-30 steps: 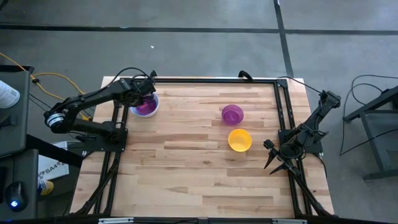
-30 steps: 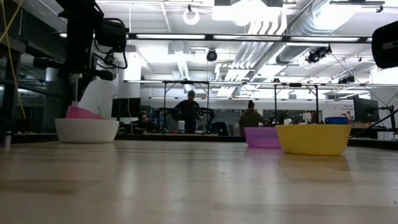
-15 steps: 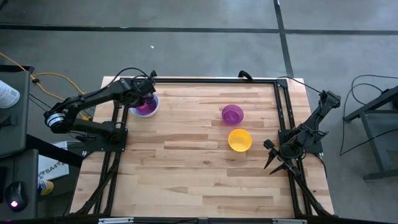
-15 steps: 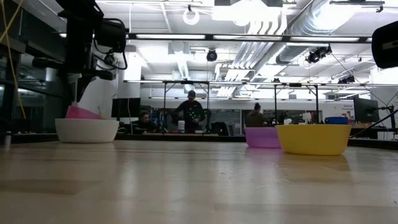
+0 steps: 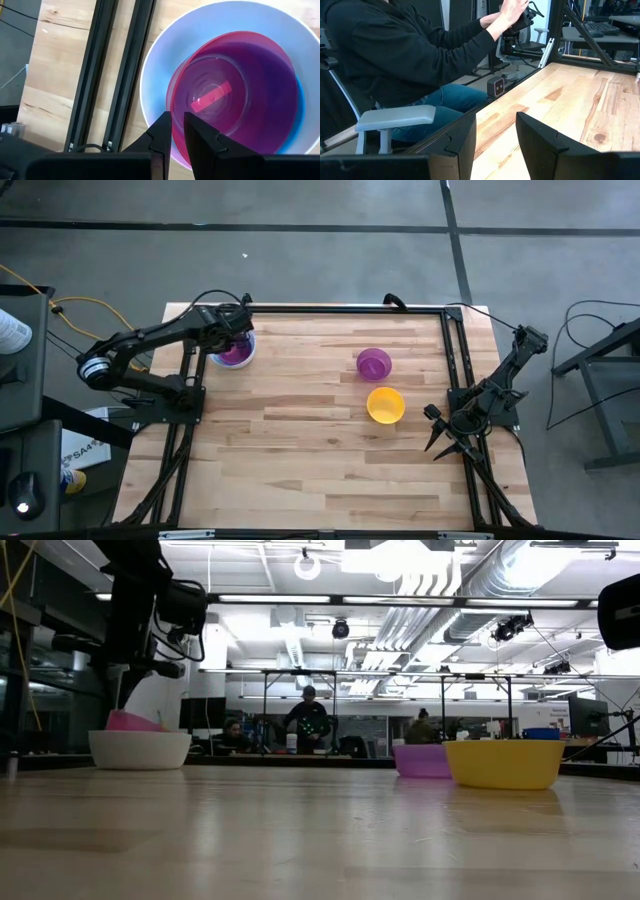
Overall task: Nest bowls inside each other
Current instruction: Stack the red bowl on top of the blue bowl
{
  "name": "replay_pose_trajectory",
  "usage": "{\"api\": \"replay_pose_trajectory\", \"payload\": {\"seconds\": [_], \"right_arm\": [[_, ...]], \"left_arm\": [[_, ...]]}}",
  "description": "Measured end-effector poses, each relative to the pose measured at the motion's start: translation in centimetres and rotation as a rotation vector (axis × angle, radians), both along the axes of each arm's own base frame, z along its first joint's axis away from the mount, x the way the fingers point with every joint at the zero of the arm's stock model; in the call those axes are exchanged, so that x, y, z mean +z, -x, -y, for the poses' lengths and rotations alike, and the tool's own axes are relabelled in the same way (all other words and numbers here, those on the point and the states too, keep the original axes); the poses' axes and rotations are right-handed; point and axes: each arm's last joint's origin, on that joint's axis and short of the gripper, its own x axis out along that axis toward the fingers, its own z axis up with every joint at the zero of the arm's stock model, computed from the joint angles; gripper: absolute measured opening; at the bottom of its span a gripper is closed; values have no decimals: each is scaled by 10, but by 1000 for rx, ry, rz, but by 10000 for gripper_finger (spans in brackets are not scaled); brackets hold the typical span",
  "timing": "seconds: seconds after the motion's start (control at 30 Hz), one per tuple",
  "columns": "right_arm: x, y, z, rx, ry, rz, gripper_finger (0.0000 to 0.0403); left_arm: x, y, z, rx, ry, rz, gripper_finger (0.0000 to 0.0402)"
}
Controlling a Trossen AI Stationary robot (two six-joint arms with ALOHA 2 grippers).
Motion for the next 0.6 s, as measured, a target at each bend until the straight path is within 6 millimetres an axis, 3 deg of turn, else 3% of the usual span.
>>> {"api": "replay_pose_trajectory", "payload": {"seconds": [0.6], "right_arm": [[0,0,0,0,0,0,133]], "left_arm": [[-11,-7,-5,1,33,-49,49]]}}
